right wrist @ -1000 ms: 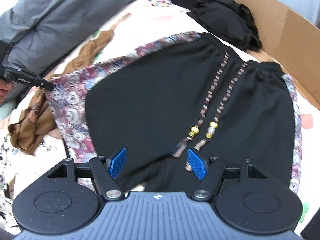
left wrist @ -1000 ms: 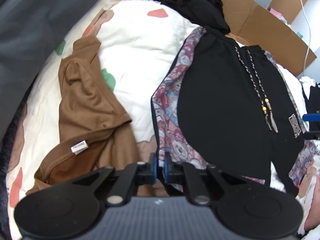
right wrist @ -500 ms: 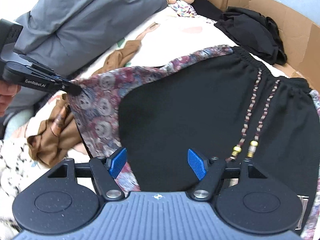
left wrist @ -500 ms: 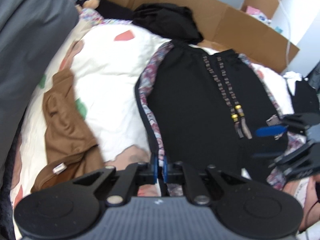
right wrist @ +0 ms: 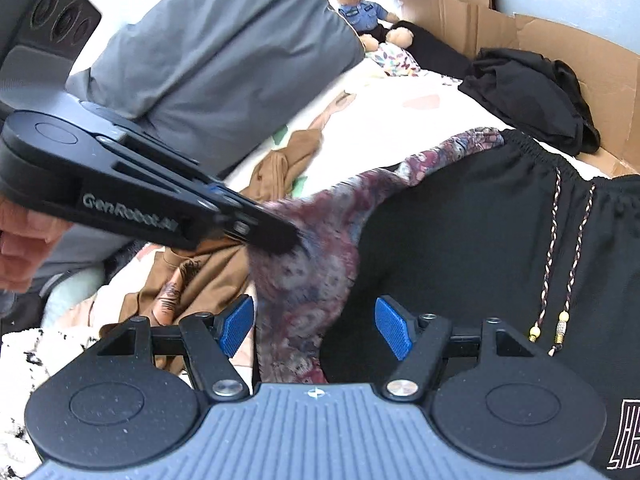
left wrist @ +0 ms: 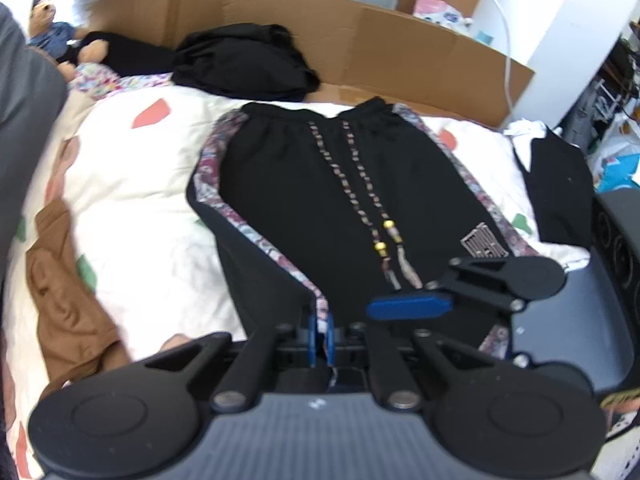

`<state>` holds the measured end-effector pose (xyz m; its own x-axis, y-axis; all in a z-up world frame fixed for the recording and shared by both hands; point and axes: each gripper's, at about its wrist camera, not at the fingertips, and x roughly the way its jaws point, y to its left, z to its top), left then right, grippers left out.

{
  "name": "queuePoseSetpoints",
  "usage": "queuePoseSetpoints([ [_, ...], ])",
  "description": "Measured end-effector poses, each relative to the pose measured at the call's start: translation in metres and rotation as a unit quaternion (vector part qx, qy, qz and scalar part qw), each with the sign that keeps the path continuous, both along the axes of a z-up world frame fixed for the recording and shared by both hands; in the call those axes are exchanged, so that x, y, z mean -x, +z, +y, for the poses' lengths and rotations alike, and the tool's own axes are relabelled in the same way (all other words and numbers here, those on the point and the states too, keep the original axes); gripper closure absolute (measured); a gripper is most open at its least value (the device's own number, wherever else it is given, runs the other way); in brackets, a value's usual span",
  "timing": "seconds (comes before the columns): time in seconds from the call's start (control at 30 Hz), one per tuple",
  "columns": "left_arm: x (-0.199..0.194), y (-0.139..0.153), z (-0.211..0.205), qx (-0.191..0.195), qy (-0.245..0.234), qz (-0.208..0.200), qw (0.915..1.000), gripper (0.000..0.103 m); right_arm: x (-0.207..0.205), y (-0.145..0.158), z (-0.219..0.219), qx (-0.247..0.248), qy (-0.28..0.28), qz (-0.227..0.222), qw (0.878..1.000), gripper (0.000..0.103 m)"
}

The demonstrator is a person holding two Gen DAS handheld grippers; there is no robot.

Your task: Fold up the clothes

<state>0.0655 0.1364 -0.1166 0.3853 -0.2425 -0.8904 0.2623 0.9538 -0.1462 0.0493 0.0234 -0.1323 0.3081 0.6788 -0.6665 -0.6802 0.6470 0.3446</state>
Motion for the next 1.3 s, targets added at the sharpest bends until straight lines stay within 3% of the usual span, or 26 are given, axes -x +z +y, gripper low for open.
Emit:
queuePoseSetpoints([
  [0.3, -0.009, 0.006, -0.028, 0.022, -0.017, 0.002, 0.9996, 0.098, -0.01, 0.007, -0.01, -0.004, -0.055, -0.002, 0.998, 0.044],
  [0.37, -0.01, 0.006, -0.027, 0.047, -0.007, 0.007, 0.9988, 0.098, -0.012, 0.005, -0.013, -0.005, -0.064, 0.0, 0.998, 0.064],
  [0.4, -0.011, 0.005, -0.027, 0.053, -0.002, 0.007, 0.9986, 0.098, -0.013, 0.004, -0.013, -0.006, -0.065, 0.001, 0.998, 0.07],
  [0.57, -0.01, 0.003, -0.028, 0.057, 0.006, -0.001, 0.9983, 0.093, -0.014, -0.001, -0.019, -0.002, -0.054, -0.011, 0.998, 0.081],
  [0.6, -0.01, 0.003, -0.027, 0.057, 0.01, -0.003, 0.9983, 0.085, -0.016, -0.003, -0.02, -0.002, -0.053, -0.009, 0.999, 0.084],
  [0.63, -0.01, 0.004, -0.028, 0.047, 0.013, -0.006, 0.9988, 0.082, -0.017, -0.004, -0.02, 0.0, -0.049, -0.004, 0.999, 0.097],
  [0.9, -0.014, 0.009, -0.023, 0.021, 0.018, -0.023, 0.9994, 0.073, -0.025, -0.01, -0.029, 0.004, -0.051, 0.005, 0.999, 0.098],
  [1.3, -0.009, -0.038, 0.0, 0.051, 0.079, 0.008, 0.9955, 0.072, -0.035, -0.01, -0.073, 0.03, -0.067, 0.009, 0.997, 0.098],
])
